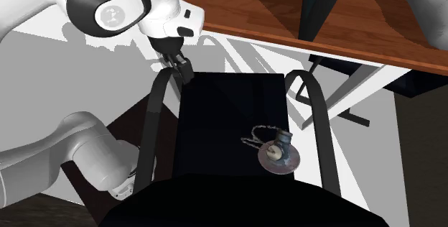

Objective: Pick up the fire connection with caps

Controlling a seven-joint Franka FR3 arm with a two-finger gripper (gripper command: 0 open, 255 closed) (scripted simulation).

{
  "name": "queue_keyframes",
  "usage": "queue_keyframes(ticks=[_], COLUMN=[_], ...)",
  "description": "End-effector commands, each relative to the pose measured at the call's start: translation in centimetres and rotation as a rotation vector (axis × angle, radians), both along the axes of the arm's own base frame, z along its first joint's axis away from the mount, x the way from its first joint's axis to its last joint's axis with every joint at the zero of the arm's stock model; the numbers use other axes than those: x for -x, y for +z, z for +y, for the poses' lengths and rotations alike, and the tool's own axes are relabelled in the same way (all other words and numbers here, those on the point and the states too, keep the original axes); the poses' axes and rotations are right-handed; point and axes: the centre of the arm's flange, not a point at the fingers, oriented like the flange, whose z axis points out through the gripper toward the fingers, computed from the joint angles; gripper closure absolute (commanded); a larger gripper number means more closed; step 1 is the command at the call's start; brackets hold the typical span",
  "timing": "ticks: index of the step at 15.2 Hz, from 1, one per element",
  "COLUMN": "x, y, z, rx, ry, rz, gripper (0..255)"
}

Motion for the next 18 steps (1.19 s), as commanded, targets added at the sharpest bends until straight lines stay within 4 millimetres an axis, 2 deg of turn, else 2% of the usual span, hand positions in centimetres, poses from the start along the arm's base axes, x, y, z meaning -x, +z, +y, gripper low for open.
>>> queue_keyframes(ticks=[1, 18], x=[0.0, -3.2], y=[0.0, -7.7], z=[0.0, -20.6], rx=[0.0, -0.001], ry=[0.0, 0.048], rz=[0.0, -0.07], gripper=[0, 0])
